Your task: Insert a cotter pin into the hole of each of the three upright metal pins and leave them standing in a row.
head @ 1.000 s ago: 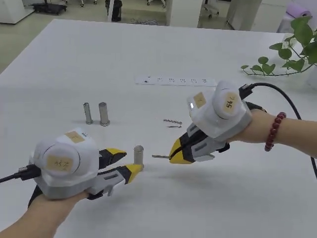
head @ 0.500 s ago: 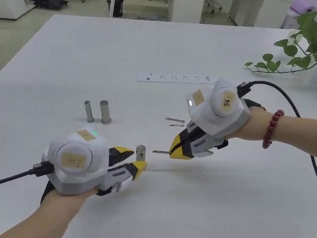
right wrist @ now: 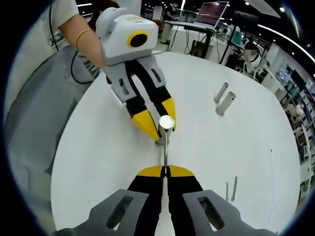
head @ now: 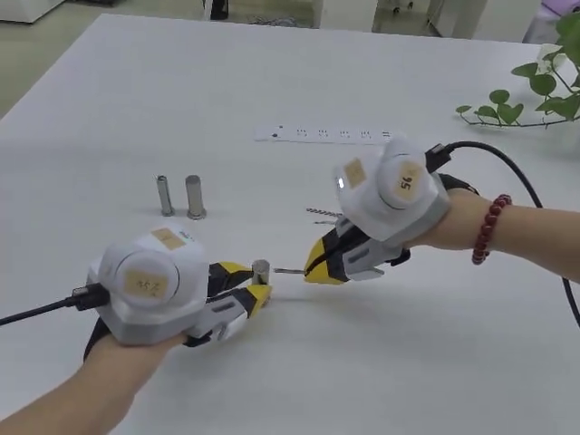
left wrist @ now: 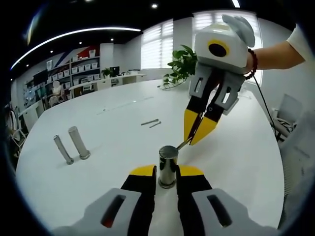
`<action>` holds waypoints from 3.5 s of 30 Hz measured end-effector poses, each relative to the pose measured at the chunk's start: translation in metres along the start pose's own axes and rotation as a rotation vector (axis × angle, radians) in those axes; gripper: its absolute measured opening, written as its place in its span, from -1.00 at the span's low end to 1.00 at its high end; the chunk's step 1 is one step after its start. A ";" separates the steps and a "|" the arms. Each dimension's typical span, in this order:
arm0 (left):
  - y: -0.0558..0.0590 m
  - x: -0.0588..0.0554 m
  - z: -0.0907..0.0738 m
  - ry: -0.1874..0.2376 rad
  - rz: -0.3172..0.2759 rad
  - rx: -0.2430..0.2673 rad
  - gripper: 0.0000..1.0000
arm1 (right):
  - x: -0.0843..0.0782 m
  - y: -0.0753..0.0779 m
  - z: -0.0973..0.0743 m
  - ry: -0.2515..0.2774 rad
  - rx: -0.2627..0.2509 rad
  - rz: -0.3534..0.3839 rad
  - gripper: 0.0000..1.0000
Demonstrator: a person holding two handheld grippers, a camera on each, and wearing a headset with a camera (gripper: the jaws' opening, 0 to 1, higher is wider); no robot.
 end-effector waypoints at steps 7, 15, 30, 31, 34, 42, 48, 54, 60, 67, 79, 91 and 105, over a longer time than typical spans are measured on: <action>0.001 -0.001 0.002 -0.003 0.017 -0.010 -0.77 | 0.001 0.002 0.001 0.010 0.005 -0.004 -0.93; -0.001 -0.001 0.002 0.002 0.016 -0.025 -0.77 | 0.005 0.002 0.003 0.016 0.006 -0.019 -0.93; -0.003 -0.002 0.003 0.014 0.016 -0.052 -0.78 | 0.011 0.001 0.002 0.016 0.011 -0.066 -0.94; -0.003 -0.002 0.003 0.014 0.015 -0.052 -0.78 | 0.012 0.000 0.002 0.019 0.009 -0.067 -0.94; -0.003 -0.002 0.003 0.015 0.016 -0.053 -0.78 | 0.013 0.000 0.002 0.017 0.004 -0.069 -0.94; -0.002 -0.003 0.003 0.012 0.024 -0.061 -0.78 | 0.019 -0.001 0.005 0.039 0.001 -0.071 -0.93; -0.002 -0.003 0.003 0.012 0.023 -0.063 -0.78 | 0.023 -0.002 0.008 0.043 0.003 -0.074 -0.93; -0.002 -0.004 0.003 0.015 0.020 -0.065 -0.78 | 0.025 -0.002 0.010 0.049 0.001 -0.057 -0.93; -0.002 -0.004 0.003 0.022 0.008 -0.064 -0.78 | 0.025 -0.001 0.012 0.061 -0.004 -0.025 -0.91; -0.002 -0.003 0.003 0.017 0.015 -0.068 -0.78 | 0.022 -0.003 0.015 0.079 -0.021 0.019 -0.71; -0.002 -0.004 0.003 0.026 0.016 -0.068 -0.77 | 0.022 -0.004 0.002 0.088 -0.084 0.008 -0.79; -0.003 -0.008 0.003 0.052 -0.051 -0.063 -0.77 | 0.025 -0.007 0.006 0.084 -0.075 -0.007 -0.89; -0.002 -0.008 0.003 0.058 -0.072 -0.071 -0.76 | 0.030 -0.006 0.010 0.090 -0.072 -0.003 -0.90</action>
Point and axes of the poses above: the centre of the closed fingertips' face, and the gripper's own axes: z roughly forward along the fingers, y roughly to its right, x roughly out of its top, the point moved 10 cm from there along -z, roughly backward along the fingers, and after that the axes turned 8 degrees about y, right-handed, at the moved point
